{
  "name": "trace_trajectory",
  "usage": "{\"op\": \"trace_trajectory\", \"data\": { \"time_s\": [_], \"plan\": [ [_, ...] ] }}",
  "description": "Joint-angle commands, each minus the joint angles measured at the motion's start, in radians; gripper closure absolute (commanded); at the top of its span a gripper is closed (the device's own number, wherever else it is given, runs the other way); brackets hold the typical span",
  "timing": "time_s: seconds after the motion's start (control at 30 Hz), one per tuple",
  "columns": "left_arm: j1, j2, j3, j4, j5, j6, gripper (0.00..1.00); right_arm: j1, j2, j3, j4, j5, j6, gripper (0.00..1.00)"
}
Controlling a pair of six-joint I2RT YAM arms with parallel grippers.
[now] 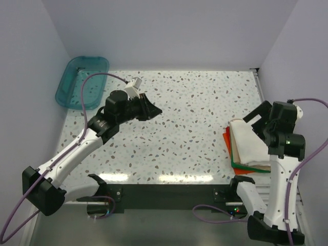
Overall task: Fold and stack the t-shirts
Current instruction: Neatly place the folded tshirt to the corner, then reset both grippers
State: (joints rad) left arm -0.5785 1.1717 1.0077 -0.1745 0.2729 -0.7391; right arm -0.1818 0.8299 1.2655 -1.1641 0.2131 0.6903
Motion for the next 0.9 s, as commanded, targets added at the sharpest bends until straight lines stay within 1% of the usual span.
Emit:
{"op": "trace_trajectory", "data": {
  "time_s": [0.0, 0.03, 0.13, 0.17, 0.23, 0.27, 0.33, 0.37, 0.43, 0.47, 0.5, 0.57, 0.7, 0.87],
  "plan": [
    [0.000, -0.053, 0.008, -0.011, -0.040, 0.053, 0.75, 0.030, 0.051, -0.035, 0.151, -0.167, -0.090, 0.01],
    [0.002, -0.058, 0.008, -0.019, -0.061, 0.059, 0.75, 0.047, 0.051, -0.044, 0.165, -0.167, -0.089, 0.01],
    [0.006, -0.081, -0.006, -0.045, -0.113, 0.084, 0.74, 0.171, 0.075, -0.072, 0.225, -0.132, -0.069, 0.02],
    [0.006, -0.092, -0.009, -0.057, -0.127, 0.101, 0.73, 0.289, 0.090, -0.075, 0.245, -0.059, -0.060, 0.01],
    [0.008, -0.106, -0.021, -0.072, -0.185, 0.122, 0.72, 0.408, 0.138, -0.087, 0.267, 0.026, -0.025, 0.01],
    [0.009, -0.119, -0.026, -0.097, -0.208, 0.142, 0.71, 0.504, 0.150, -0.095, 0.302, 0.067, -0.012, 0.01],
    [0.011, -0.136, -0.053, -0.115, -0.270, 0.167, 0.70, 0.577, 0.175, -0.130, 0.348, 0.080, -0.006, 0.01],
    [0.009, -0.156, -0.064, -0.134, -0.297, 0.194, 0.69, 0.644, 0.196, -0.144, 0.400, 0.092, -0.011, 0.01],
    [0.012, -0.175, -0.098, -0.167, -0.358, 0.222, 0.68, 0.714, 0.225, -0.166, 0.431, 0.126, -0.012, 0.01],
    [0.011, -0.197, -0.122, -0.184, -0.388, 0.234, 0.68, 0.801, 0.259, -0.173, 0.454, 0.159, -0.020, 0.01],
    [0.011, -0.210, -0.123, -0.184, -0.388, 0.234, 0.68, 0.801, 0.274, -0.176, 0.464, 0.167, -0.028, 0.01],
    [0.012, -0.250, -0.167, -0.191, -0.419, 0.248, 0.67, 0.852, 0.302, -0.187, 0.504, 0.178, -0.047, 0.01],
    [0.012, -0.294, -0.211, -0.217, -0.471, 0.273, 0.67, 0.874, 0.279, -0.233, 0.578, 0.169, -0.083, 0.01],
    [0.012, -0.328, -0.244, -0.264, -0.486, 0.280, 0.67, 0.874, 0.270, -0.226, 0.571, 0.192, -0.124, 0.01]
  ]
}}
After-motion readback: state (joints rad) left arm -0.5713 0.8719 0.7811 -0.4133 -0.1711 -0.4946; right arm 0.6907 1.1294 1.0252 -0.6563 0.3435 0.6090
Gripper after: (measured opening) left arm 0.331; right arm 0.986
